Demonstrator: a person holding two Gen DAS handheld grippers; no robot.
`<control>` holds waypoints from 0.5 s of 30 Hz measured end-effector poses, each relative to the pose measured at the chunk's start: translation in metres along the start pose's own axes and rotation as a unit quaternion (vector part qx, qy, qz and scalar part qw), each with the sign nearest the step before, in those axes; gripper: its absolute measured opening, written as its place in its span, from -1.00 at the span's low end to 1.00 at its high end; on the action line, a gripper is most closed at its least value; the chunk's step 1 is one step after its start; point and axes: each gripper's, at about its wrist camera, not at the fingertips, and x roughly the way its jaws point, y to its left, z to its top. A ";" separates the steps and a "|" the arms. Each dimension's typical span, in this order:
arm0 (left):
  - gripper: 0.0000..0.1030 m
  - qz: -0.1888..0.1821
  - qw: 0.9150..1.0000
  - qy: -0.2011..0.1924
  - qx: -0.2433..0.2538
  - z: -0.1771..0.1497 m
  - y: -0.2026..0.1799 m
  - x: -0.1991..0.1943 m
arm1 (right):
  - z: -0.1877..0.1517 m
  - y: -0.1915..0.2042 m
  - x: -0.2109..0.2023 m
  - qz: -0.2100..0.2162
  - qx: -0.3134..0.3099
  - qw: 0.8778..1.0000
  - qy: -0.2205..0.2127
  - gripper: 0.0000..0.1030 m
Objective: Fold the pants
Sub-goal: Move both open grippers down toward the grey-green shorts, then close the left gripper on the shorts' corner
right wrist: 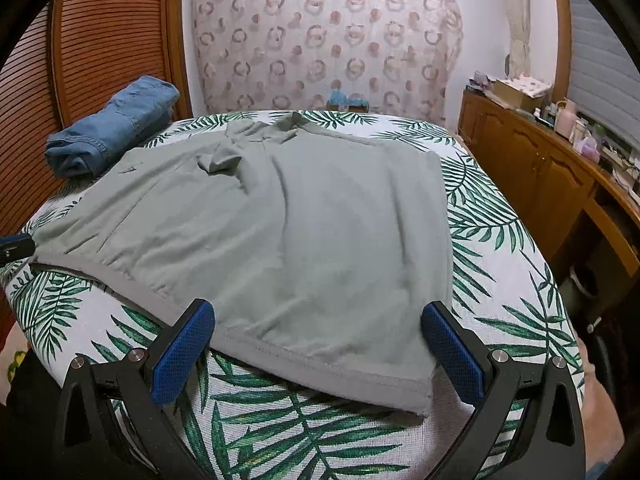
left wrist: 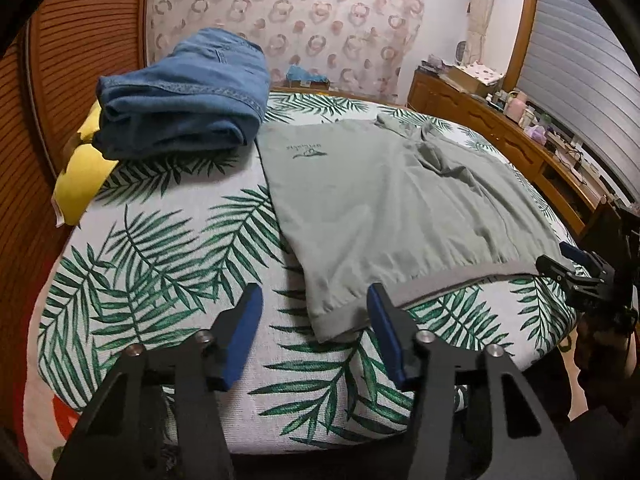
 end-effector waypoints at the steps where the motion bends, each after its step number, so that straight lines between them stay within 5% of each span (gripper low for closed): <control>1: -0.03 -0.003 1.000 0.003 0.002 -0.001 -0.001 0.001 | -0.003 0.000 -0.001 0.001 -0.001 1.000 -0.002 1.00; 6: -0.14 -0.028 1.000 0.006 0.002 -0.003 -0.004 0.002 | -0.005 -0.001 -0.004 0.002 -0.001 1.000 -0.005 1.00; 15: -0.27 -0.019 1.000 0.013 0.006 -0.001 -0.003 0.009 | 0.014 -0.007 0.010 0.004 -0.005 1.000 0.005 1.00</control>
